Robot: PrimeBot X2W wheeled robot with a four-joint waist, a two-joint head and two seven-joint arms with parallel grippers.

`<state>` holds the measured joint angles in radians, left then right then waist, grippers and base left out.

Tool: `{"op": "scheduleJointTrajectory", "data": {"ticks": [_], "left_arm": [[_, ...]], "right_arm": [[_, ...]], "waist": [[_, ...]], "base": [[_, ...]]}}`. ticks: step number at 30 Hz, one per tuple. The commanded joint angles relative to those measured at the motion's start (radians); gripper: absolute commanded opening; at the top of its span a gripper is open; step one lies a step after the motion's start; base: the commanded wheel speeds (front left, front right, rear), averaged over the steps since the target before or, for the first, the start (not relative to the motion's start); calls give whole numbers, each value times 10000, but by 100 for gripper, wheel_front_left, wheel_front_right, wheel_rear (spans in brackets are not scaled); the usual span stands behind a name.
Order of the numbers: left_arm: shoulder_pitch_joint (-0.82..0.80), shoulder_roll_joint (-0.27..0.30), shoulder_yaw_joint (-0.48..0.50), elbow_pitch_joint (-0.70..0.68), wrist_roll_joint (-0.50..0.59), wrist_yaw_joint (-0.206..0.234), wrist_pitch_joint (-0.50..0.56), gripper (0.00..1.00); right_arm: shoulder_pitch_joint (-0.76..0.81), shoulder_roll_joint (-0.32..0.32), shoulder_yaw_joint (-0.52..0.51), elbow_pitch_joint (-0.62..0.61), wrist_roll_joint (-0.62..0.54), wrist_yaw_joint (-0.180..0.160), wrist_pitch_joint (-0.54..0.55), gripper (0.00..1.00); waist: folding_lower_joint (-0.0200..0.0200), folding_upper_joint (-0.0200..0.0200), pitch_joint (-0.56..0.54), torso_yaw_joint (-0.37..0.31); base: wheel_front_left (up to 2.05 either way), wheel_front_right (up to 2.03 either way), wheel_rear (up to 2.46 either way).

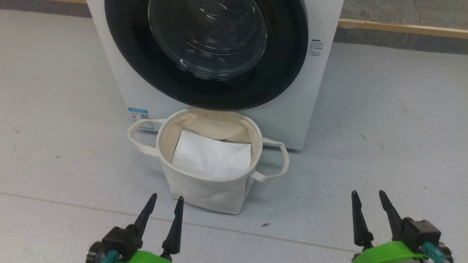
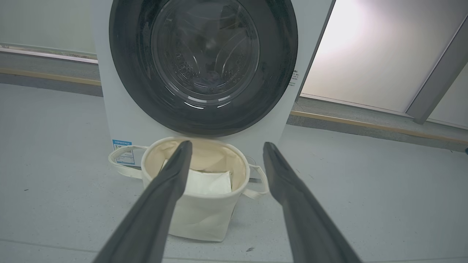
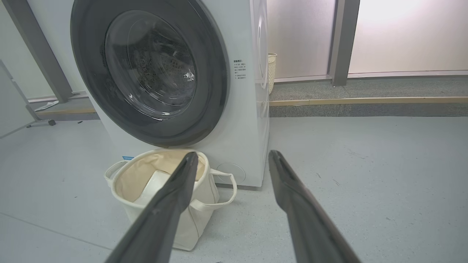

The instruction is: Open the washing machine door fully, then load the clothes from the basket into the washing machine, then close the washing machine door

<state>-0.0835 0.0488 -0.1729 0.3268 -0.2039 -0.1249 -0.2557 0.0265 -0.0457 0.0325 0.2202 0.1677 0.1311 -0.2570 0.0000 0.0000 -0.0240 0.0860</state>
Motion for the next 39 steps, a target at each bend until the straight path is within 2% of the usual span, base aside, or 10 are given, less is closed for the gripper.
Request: {"op": "scheduleJointTrajectory", "data": {"ticks": [1,39], "left_arm": [[-206,96,359,-308,120,-57,-61,100],[-215,81,323,-130,80,-57,-61,100]], "right_arm": [[-257,-45,197,-307,-40,-4,-48,100],[-242,-45,201,-289,-108,-4,-48,100]], "waist": [[0,0,3,8],[0,0,-114,28]], "base": [[0,0,0],[0,0,0]]}}
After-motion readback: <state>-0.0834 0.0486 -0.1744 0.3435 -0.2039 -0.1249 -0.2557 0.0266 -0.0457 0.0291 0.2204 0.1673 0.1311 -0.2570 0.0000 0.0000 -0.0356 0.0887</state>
